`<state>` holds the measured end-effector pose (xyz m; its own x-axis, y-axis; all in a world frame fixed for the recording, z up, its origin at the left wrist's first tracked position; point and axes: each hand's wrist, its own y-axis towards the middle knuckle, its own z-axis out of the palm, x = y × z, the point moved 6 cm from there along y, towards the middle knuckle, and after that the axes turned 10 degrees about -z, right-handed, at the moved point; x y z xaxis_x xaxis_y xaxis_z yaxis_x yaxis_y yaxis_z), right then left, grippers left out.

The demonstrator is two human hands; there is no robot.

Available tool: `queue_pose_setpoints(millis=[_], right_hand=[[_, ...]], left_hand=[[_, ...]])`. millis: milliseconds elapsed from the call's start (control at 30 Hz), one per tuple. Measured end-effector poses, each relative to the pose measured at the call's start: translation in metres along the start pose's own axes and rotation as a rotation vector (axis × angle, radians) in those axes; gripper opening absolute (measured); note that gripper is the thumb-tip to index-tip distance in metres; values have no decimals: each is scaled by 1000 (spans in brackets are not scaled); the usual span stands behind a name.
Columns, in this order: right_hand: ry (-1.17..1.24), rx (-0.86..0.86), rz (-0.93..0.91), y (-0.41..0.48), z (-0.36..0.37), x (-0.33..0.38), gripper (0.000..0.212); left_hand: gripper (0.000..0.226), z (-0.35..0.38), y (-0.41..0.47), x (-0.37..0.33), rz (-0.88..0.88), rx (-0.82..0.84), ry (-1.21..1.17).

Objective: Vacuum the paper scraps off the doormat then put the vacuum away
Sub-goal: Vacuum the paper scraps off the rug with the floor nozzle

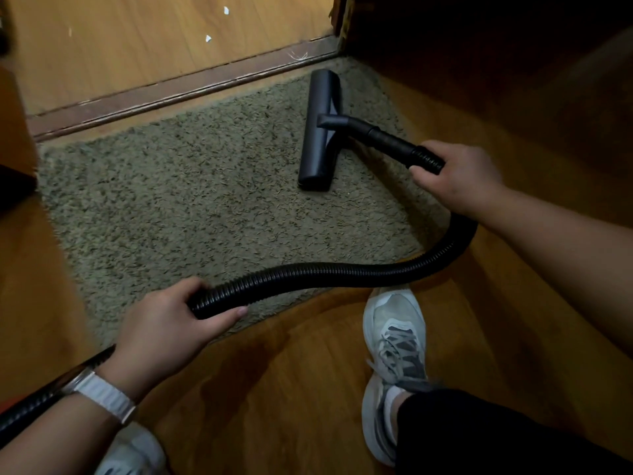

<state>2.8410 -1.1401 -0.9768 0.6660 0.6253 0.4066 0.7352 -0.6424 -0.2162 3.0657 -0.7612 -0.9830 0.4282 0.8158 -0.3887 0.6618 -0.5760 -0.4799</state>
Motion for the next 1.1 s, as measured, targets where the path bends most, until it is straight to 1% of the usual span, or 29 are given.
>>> queue_pose_setpoints(millis=[200, 367, 467, 533, 600, 700, 767, 833, 900, 967, 1033, 1100], right_hand=[[-68, 53, -197, 10, 5, 27, 27], [-182, 110, -373, 14, 22, 68, 42], [-211, 127, -416, 15, 29, 82, 49], [-166, 122, -371, 12, 27, 77, 49], [-93, 95, -276, 8, 17, 61, 41], [-13, 5, -86, 1, -1, 24, 33], [29, -52, 69, -6, -11, -2, 34], [47, -72, 177, -17, -17, -22, 34], [41, -49, 221, -31, -21, -35, 32], [24, 16, 235, -50, -21, -41, 33], [-16, 80, 222, -68, -17, -38, 37], [-37, 116, 181, -84, -10, -29, 38]], left_hand=[[73, 2, -3, -2, 10, 10, 33], [66, 2, -5, -7, 15, 25, 67], [62, 2, -6, -8, 13, 39, 83], [61, 1, -6, -8, 9, 38, 84], [60, 0, -4, -8, 0, 38, 72], [60, -2, -4, -8, 6, 25, 50], [60, -3, -5, -8, 1, 12, 29], [64, -3, -8, -7, -8, 2, -1], [73, 2, -13, -7, 5, 15, -11], [79, 8, -20, -9, 60, 29, 28], [79, 10, -27, -11, 116, 36, 81], [73, 11, -32, -13, 145, 41, 136]])
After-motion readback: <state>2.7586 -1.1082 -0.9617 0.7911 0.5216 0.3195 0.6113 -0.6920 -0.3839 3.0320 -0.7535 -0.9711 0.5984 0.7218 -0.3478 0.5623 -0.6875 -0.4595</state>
